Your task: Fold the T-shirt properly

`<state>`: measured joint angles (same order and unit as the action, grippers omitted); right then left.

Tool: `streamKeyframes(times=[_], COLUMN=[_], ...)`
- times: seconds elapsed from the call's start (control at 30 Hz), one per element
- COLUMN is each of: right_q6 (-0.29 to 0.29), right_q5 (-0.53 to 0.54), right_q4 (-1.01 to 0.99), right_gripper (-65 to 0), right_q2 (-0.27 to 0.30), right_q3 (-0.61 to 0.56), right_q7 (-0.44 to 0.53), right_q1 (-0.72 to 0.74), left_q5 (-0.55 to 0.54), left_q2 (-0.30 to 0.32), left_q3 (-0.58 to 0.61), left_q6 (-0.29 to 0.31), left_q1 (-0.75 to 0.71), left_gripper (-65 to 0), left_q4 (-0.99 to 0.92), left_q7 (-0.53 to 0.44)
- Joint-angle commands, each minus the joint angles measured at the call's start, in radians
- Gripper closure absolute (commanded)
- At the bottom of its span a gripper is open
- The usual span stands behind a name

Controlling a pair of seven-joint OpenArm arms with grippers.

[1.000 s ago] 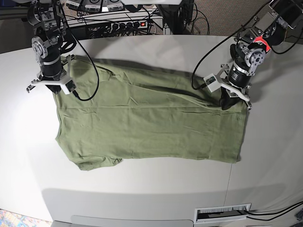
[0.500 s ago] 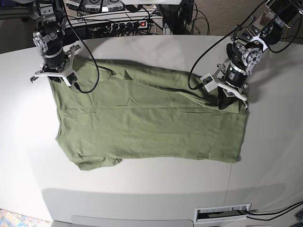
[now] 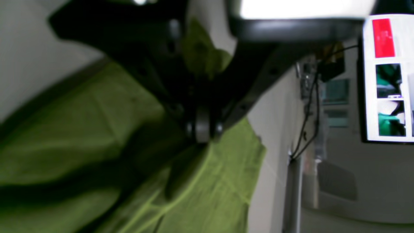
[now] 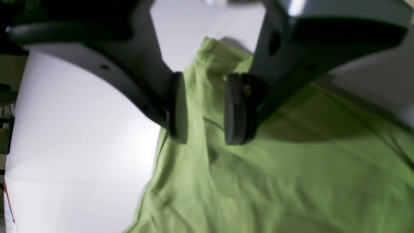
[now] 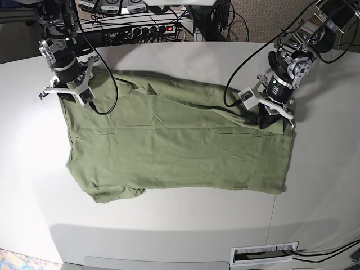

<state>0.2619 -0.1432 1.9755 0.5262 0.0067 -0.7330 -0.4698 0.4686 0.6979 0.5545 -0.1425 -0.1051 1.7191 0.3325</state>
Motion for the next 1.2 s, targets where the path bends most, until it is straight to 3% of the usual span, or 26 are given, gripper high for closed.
streamKeyframes(times=[0.0,0.1,0.33,0.47,0.5,0.6,0.63,0.73,0.87,0.93,1.1,1.13,1.17], right_q6=[-0.008,-0.008,-0.008,-0.008,-0.008,-0.009,-0.009,-0.008,-0.008,-0.008,-0.007,-0.007,-0.007], right_q5=[-0.003,-0.004,-0.004,-0.003,-0.003,-0.003,-0.003,-0.003,-0.003,-0.003,-0.006,-0.007,-0.007], right_q4=[0.013,0.013,0.013,0.013,0.013,0.013,0.013,0.013,0.012,0.012,0.012,0.012,0.012], right_gripper=[-20.7,-20.7,-20.7,-20.5,-19.2,-4.8,0.0,0.0,0.0,0.0,0.0,-1.9,-8.8], right_q2=[0.014,0.014,0.014,0.014,0.014,0.014,0.014,0.014,0.014,0.014,0.014,0.014,0.014], right_q3=[0.008,0.008,0.008,0.008,0.008,0.008,0.008,0.008,0.008,0.008,0.008,0.008,0.008], right_q7=[0.011,0.011,0.011,0.019,0.025,0.037,0.038,0.050,0.045,0.029,-0.005,-0.023,-0.041], right_q1=[0.007,0.007,0.007,0.007,0.007,0.007,0.007,0.007,0.007,0.007,0.007,0.007,0.007], left_q5=[0.008,0.009,0.012,0.024,0.024,0.024,0.024,0.024,-0.063,-0.089,-0.088,-0.088,-0.088], left_q2=[0.011,0.012,0.015,0.014,0.014,0.014,0.014,0.014,0.014,0.014,0.014,0.015,0.015], left_q3=[-0.008,-0.008,-0.008,-0.008,-0.008,-0.008,-0.008,-0.008,-0.008,-0.008,-0.008,-0.008,-0.008], left_q6=[-0.014,-0.014,-0.023,-0.024,-0.022,-0.021,-0.015,0.056,0.268,0.330,0.324,0.324,0.324], left_q1=[0.011,0.014,0.025,0.025,0.025,0.027,0.029,0.053,0.092,0.101,0.102,0.103,0.103], left_gripper=[0.0,-10.3,-21.0,-20.0,-16.9,0.0,0.0,0.0,0.0,0.0,0.0,0.0,0.0], left_q4=[0.015,0.015,0.015,0.015,0.015,0.015,0.014,0.014,0.005,-0.008,-0.020,-0.020,-0.020], left_q7=[-0.005,0.020,0.052,0.028,0.012,-0.005,-0.004,-0.003,0.007,0.007,0.008,0.008,0.008])
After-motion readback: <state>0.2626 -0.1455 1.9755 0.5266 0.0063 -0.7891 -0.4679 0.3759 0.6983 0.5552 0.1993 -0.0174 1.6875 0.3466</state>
